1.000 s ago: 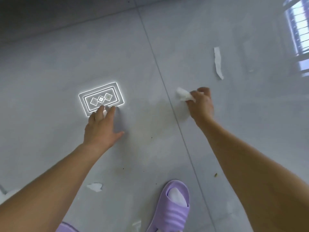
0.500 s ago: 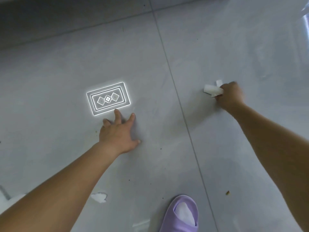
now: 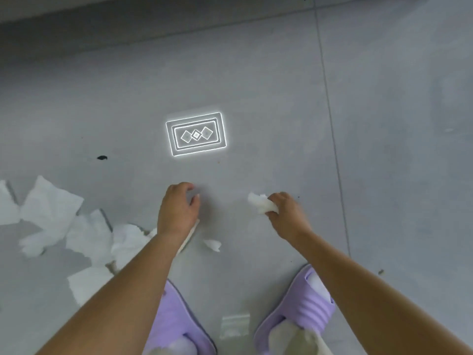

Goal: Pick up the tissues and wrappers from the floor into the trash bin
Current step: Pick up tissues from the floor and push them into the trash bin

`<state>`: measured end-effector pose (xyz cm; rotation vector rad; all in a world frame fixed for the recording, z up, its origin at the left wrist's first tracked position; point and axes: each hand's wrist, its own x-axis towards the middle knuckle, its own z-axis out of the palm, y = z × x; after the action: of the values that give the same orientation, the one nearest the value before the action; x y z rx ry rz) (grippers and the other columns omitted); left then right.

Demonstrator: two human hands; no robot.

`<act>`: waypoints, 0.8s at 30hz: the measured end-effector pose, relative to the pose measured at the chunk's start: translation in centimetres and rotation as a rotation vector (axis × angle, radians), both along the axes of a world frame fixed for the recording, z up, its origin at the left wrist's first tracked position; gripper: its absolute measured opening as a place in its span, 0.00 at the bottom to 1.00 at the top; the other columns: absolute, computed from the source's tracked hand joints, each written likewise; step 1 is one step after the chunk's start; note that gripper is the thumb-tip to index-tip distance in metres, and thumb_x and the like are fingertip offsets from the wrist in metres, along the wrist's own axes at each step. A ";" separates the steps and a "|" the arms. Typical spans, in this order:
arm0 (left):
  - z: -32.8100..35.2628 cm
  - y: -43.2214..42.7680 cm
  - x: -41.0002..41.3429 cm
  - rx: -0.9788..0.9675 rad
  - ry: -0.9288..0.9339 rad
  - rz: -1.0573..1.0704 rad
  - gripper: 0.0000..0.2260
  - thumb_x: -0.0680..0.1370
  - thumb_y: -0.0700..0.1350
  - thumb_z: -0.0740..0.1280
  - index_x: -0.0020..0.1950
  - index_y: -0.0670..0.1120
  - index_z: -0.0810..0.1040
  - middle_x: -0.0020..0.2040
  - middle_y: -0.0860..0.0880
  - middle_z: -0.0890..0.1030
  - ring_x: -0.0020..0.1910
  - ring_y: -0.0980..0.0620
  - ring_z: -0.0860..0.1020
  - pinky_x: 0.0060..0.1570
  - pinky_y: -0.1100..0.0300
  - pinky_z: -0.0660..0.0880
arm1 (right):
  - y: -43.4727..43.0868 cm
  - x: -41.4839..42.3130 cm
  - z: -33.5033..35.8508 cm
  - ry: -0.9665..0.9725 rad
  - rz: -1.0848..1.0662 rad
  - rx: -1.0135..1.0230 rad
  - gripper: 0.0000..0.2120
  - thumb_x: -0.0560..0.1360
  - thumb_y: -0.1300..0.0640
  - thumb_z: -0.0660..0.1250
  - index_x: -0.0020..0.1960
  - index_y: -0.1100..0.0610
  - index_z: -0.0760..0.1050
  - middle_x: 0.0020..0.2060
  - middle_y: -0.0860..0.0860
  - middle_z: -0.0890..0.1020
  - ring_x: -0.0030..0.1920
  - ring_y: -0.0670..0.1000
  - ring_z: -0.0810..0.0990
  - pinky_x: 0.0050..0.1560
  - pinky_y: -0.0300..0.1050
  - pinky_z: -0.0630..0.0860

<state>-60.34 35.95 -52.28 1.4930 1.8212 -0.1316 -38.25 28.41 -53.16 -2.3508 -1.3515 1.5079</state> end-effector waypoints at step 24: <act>-0.8 -7.8 -9.3 -0.029 0.075 -0.351 0.12 0.75 0.34 0.60 0.58 0.42 0.71 0.58 0.43 0.71 0.54 0.42 0.72 0.46 0.51 0.73 | -4.1 -12.1 -1.4 -0.093 0.657 -0.051 0.12 0.74 0.63 0.61 0.56 0.54 0.74 0.52 0.52 0.76 0.54 0.54 0.74 0.46 0.43 0.70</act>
<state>-69.68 28.11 -53.11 1.7961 1.5907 -0.3884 -50.32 24.28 -54.55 -2.1262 -2.2917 1.5700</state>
